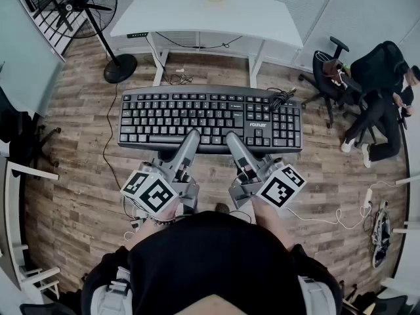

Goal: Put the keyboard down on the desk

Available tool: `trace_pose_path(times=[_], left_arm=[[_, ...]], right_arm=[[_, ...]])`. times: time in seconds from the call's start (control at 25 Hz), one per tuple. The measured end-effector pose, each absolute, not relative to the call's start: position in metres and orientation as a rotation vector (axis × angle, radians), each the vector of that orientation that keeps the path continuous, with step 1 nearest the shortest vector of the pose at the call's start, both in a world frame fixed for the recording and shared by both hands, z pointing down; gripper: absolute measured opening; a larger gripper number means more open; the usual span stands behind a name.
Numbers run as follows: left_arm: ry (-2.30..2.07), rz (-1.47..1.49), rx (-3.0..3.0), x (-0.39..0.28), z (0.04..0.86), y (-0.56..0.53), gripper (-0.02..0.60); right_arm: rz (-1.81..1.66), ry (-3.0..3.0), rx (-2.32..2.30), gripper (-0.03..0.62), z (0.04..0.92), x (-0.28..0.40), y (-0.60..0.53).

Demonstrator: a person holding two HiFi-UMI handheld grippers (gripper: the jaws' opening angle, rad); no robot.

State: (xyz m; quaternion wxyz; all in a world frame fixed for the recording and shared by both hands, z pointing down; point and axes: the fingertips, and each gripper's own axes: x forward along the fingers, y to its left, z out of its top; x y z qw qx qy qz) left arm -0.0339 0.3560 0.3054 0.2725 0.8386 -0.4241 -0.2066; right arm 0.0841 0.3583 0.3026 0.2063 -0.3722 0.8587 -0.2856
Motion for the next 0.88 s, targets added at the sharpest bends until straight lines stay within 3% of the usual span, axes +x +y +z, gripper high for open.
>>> trace_pose_path(times=[0.88], left_arm=[[-1.128, -0.568, 2.272, -0.0372, 0.3018, 0.3566, 0.225]], right_arm=[[-0.770, 2.394, -1.043, 0.173, 0.2984, 0.0806, 0.3597]])
